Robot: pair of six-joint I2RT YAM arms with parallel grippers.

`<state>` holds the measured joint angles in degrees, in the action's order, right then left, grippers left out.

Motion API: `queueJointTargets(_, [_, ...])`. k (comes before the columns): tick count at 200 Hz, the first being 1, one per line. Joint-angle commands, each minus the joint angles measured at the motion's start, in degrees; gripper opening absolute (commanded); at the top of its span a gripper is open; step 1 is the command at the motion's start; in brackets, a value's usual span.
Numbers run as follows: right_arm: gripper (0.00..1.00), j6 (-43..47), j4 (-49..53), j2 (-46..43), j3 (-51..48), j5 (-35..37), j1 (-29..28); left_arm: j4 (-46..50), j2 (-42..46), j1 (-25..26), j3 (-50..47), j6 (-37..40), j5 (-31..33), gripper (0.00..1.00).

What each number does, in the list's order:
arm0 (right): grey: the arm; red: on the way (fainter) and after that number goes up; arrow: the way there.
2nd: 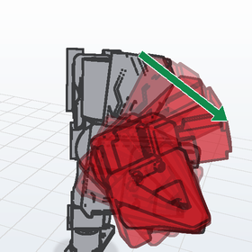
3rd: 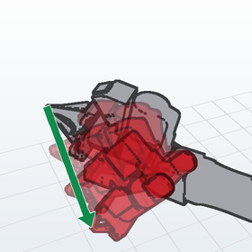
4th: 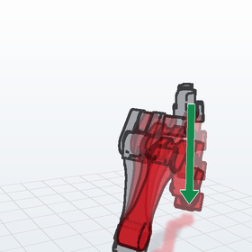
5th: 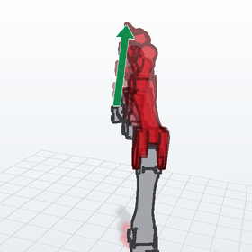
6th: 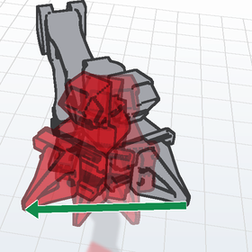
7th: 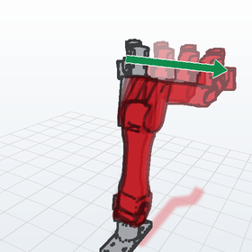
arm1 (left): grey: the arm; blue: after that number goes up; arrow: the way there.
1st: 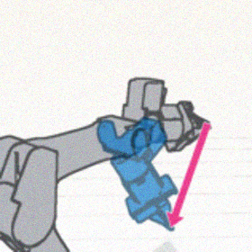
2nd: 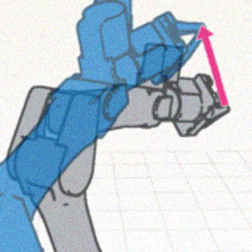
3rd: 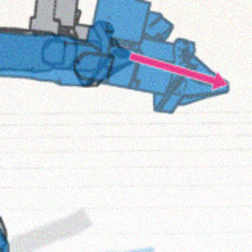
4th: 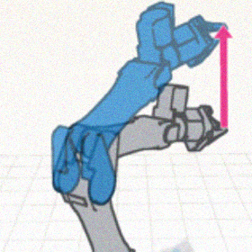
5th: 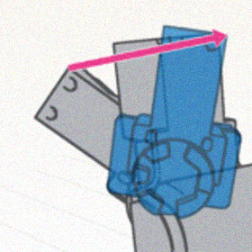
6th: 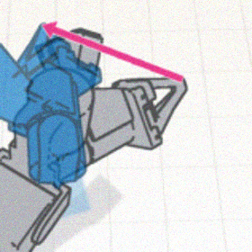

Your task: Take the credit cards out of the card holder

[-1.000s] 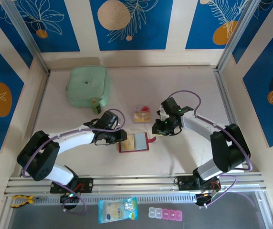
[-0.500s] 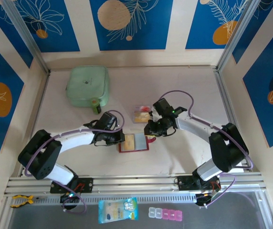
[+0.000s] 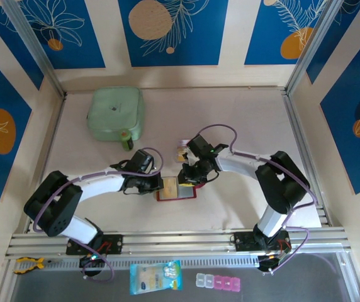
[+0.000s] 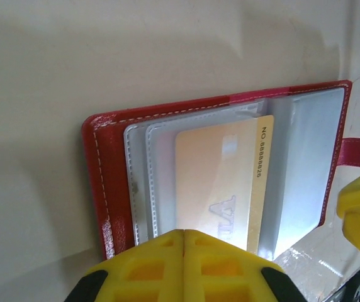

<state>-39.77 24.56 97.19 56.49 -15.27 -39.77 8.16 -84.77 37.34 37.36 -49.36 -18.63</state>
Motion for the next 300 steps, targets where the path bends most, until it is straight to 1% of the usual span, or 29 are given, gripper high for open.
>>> queueJointTargets(1, [0.21, -1.3, -0.8, 1.3, 1.7, -1.7, -0.9, 0.4, -1.0, -0.5, -1.0, 1.0, -0.8, 0.00])
queueJointTargets(133, [0.23, -1.8, -4.1, 6.4, 1.8, -3.4, -1.6, 0.2, -2.1, -0.5, -2.5, 0.7, -0.8, 0.00])
queueJointTargets(195, [0.25, -1.3, -3.4, 8.1, 2.0, -2.4, -1.8, 0.4, -2.2, -0.5, -2.6, 0.5, -0.9, 0.00])
queueJointTargets(255, [0.23, -1.9, -6.3, 7.9, 1.2, -4.9, -1.7, 0.4, -2.2, -0.6, -2.5, 0.3, -0.9, 0.00])
queueJointTargets(300, [0.22, -1.8, -5.9, 7.1, 1.1, -4.6, -1.6, 0.7, -2.2, -0.5, -2.3, 0.3, -1.0, 0.00])
